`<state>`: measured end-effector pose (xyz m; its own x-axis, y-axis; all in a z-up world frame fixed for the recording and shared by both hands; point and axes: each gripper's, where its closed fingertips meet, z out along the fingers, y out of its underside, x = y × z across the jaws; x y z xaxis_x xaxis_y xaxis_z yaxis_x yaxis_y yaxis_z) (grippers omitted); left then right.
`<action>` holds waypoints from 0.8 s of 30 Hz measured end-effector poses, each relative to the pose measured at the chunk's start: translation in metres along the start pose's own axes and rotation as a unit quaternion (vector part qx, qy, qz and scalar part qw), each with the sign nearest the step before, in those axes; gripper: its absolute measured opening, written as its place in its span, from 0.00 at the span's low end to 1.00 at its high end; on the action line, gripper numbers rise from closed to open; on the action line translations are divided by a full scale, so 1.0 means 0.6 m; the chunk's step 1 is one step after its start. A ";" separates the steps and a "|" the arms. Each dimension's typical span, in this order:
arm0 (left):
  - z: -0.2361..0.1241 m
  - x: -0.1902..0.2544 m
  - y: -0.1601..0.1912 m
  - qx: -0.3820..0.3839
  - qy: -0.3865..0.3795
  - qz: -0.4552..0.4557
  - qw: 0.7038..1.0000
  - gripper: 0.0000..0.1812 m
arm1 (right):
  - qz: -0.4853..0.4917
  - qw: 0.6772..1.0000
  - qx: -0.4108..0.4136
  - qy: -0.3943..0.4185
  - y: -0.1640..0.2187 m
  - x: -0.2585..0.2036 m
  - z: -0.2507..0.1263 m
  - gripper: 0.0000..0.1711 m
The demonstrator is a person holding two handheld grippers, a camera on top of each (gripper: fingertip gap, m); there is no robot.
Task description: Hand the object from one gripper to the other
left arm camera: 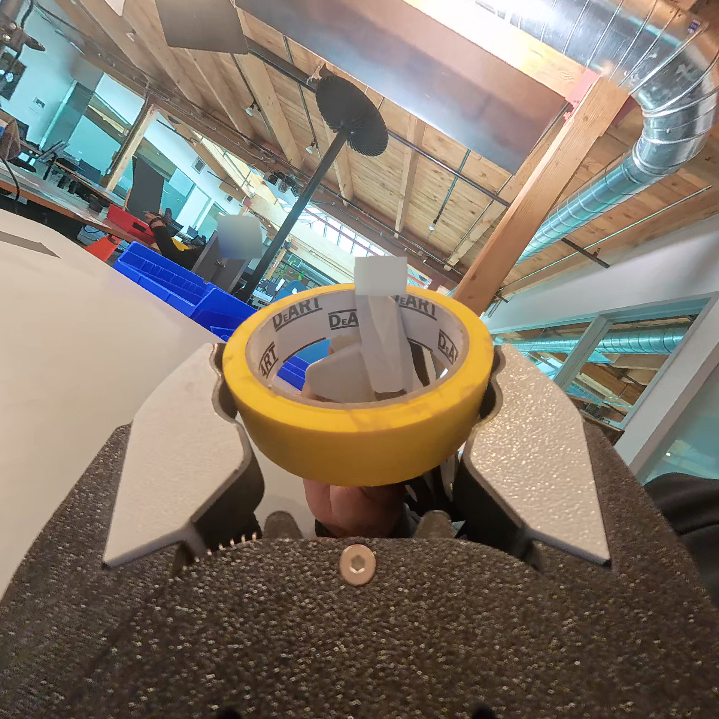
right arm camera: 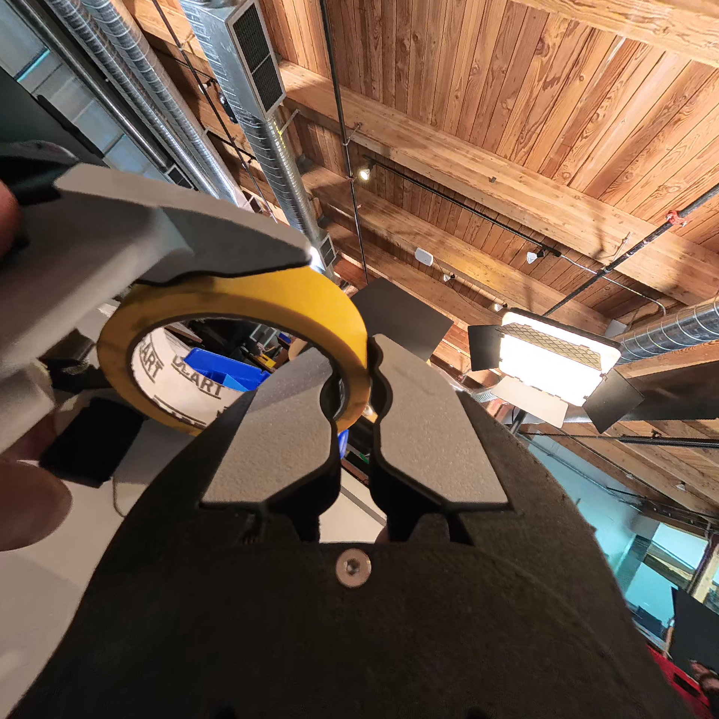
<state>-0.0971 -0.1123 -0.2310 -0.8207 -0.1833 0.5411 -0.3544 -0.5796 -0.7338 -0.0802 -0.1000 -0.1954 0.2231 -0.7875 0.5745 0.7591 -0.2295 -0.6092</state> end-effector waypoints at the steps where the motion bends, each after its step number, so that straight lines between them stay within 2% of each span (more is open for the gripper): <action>1: 0.000 0.001 0.001 -0.001 0.000 0.007 1.000 0.69 | 0.004 1.000 0.004 -0.003 -0.001 -0.001 -0.001 0.06; 6: -0.004 -0.005 -0.001 -0.001 -0.012 0.023 1.000 0.69 | 0.018 1.000 0.001 -0.019 0.002 -0.007 0.000 0.07; 10: -0.010 -0.007 -0.013 0.013 0.004 -0.009 1.000 0.68 | 0.040 0.999 0.005 -0.036 0.001 -0.012 0.000 0.10; 15: -0.020 -0.013 -0.034 0.030 0.012 -0.015 0.999 0.67 | 0.101 0.991 0.004 -0.088 0.007 -0.025 0.002 0.21; 20: -0.030 -0.008 -0.055 0.022 -0.007 0.098 0.995 0.67 | 0.161 0.975 -0.003 -0.156 0.013 -0.049 0.002 0.25; 24: -0.039 0.002 -0.063 -0.005 -0.036 0.270 0.962 0.66 | 0.217 0.954 -0.025 -0.203 0.026 -0.066 0.003 0.28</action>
<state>-0.0950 -0.0720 -0.2121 -0.8530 -0.5109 0.1064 0.1103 -0.3759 -0.9201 -0.0764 -0.0714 -0.2268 0.7365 -0.5303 0.4201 0.5128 0.0326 -0.8579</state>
